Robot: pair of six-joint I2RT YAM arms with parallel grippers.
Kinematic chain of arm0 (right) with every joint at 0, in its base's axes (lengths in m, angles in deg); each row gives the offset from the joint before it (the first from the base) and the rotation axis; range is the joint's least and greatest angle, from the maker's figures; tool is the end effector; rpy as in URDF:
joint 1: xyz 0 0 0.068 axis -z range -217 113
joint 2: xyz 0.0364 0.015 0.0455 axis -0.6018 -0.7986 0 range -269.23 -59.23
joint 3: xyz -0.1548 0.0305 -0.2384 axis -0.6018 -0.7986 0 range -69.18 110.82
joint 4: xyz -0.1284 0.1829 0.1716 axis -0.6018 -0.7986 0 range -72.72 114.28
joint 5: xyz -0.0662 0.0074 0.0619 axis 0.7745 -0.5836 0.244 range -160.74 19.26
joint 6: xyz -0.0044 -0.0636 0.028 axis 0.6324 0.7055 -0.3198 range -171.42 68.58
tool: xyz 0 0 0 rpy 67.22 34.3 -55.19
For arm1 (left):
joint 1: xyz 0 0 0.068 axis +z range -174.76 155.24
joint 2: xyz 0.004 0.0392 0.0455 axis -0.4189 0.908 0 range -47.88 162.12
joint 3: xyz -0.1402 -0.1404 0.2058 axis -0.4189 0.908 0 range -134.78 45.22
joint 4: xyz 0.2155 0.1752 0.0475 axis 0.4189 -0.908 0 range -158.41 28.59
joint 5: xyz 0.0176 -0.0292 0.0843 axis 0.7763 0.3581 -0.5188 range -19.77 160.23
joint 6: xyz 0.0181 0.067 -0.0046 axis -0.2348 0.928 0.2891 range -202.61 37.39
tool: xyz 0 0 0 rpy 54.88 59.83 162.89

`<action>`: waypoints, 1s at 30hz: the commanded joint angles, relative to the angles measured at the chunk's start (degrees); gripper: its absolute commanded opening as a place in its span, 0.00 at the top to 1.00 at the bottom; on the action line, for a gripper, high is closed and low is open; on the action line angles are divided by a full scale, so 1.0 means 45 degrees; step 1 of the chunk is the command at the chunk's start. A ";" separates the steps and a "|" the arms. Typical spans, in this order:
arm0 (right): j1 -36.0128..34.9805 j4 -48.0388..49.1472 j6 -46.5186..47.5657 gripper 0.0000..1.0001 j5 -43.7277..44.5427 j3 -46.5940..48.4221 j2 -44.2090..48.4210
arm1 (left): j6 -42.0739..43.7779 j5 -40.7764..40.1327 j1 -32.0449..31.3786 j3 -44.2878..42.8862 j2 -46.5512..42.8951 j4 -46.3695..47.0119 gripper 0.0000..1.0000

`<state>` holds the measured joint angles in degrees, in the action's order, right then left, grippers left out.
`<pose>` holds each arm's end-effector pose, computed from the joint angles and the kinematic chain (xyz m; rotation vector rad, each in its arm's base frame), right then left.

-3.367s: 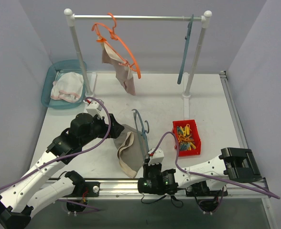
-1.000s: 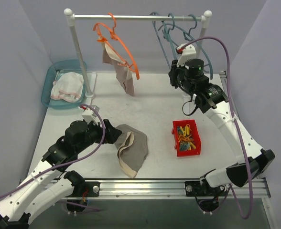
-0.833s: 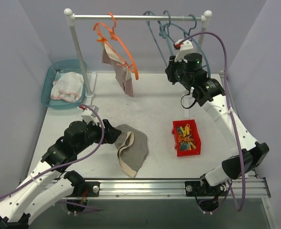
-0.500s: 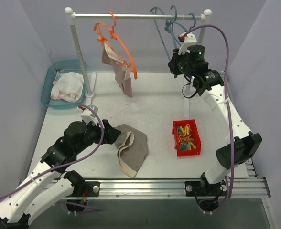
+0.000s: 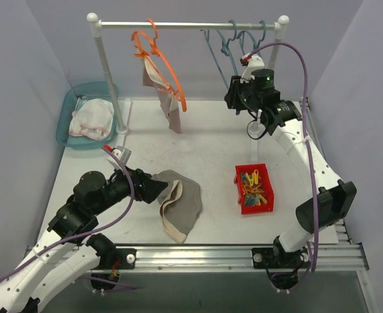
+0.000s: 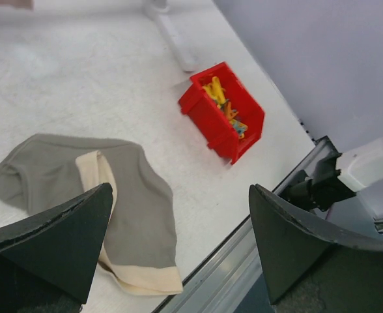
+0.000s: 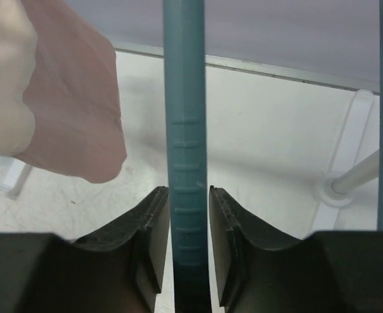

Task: Remove the underwear clipped to the hanger

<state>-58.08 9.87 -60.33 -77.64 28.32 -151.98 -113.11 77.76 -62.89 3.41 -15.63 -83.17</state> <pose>0.3917 0.1582 0.4506 -0.2757 1.7416 0.4871 0.1257 -0.1079 0.3375 0.2255 1.8764 -0.9611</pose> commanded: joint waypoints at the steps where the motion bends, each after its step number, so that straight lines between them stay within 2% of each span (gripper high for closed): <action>1: -0.0061 0.0430 -0.0188 0.67 0.0223 -0.0374 0.1059 | 0.0702 0.1528 0.0036 -0.0242 -0.0077 0.2021 0.06; 2: -0.0061 0.0449 -0.0189 0.53 0.0340 -0.0473 0.1118 | 0.0859 0.1472 0.0036 -0.0261 0.0001 0.2274 0.07; 4: -0.0061 0.0469 -0.0208 0.35 0.0438 -0.0629 0.1294 | 0.1405 0.1413 0.0036 -0.0320 0.0254 0.2432 0.06; 5: -0.0061 0.0488 -0.0189 0.16 0.0477 -0.0649 0.1372 | 0.1542 0.1393 0.0036 -0.0340 0.0352 0.2684 0.06; 6: -0.0061 0.0488 -0.0208 0.06 0.0478 -0.0688 0.1469 | 0.1814 0.1374 0.0036 -0.0320 0.0488 0.2861 0.06; 7: -0.0081 0.0488 -0.0228 0.00 0.0536 -0.0708 0.1683 | 0.1991 0.1316 0.0036 -0.0282 0.0567 0.3075 0.06; 13: -0.0081 0.0508 -0.0403 0.00 0.0887 -0.1488 0.3340 | 0.3027 -0.0089 0.0036 -0.0008 0.1309 0.3995 0.06; 17: -0.0100 0.0527 -0.0442 0.00 0.0674 -0.2561 0.4534 | 0.3690 -0.2115 -0.0003 -0.0105 0.1797 0.3684 0.06; 21: -0.0217 0.0586 -0.0872 0.00 -0.0126 -0.3830 0.5938 | 0.4004 -0.2631 -0.0062 -0.0398 0.2461 0.3331 0.06; 24: -0.0819 0.0820 -0.1262 0.00 -0.0616 -0.5333 0.7303 | 0.4005 -0.2513 -0.0159 -0.0282 0.2715 0.3604 0.06; 30: -0.2403 0.0840 -0.2784 0.00 0.0242 -0.9101 1.0370 | 0.4414 -0.2981 -0.0862 -0.0125 0.3516 0.4404 0.05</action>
<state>-66.61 12.44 -68.11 -77.64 -7.77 -110.89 -95.36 66.75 -65.36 3.52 -1.27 -68.05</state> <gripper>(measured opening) 0.994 0.950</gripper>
